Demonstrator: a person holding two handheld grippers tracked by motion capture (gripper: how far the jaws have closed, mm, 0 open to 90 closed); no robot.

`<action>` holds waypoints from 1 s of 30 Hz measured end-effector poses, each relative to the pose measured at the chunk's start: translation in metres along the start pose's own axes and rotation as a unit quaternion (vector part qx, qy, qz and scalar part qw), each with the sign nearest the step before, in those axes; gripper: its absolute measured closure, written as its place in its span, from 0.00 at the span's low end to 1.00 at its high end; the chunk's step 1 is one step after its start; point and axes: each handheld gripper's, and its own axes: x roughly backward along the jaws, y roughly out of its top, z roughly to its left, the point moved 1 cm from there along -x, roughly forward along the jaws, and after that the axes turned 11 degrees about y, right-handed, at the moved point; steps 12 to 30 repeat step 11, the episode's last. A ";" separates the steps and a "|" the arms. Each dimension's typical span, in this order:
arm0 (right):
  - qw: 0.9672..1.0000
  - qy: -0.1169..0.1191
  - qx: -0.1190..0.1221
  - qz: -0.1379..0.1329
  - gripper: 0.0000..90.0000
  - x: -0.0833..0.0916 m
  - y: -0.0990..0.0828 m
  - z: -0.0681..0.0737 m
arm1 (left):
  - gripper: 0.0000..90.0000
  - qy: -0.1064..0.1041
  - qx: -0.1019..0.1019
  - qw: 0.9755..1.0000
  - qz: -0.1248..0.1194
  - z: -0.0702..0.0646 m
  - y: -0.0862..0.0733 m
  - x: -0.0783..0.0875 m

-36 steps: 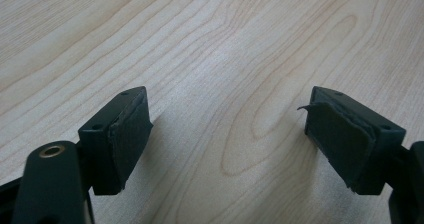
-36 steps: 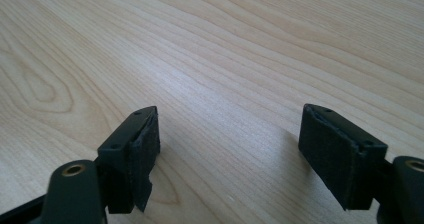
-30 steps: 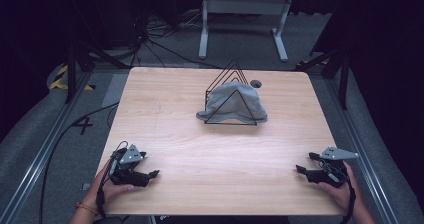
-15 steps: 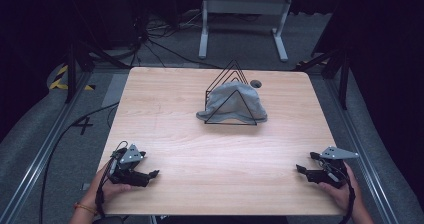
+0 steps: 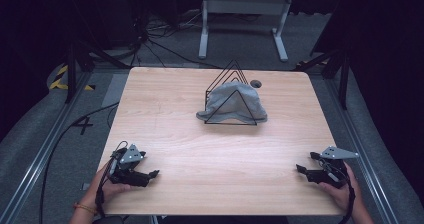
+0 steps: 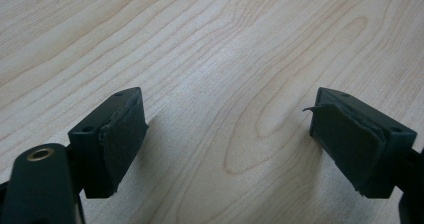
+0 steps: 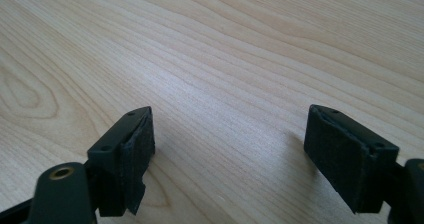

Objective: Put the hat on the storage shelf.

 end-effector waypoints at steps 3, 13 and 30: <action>1.000 0.000 0.000 0.000 0.23 0.000 0.000 0.000 | 0.17 0.000 0.000 1.000 0.000 0.000 0.000 0.000; 1.000 0.000 0.000 0.000 0.23 0.000 0.000 0.000 | 0.17 -0.001 -0.001 1.000 0.002 0.000 0.000 0.000; 1.000 0.000 0.000 0.000 0.23 0.000 0.000 0.000 | 0.17 -0.001 -0.001 1.000 0.002 0.000 0.000 0.000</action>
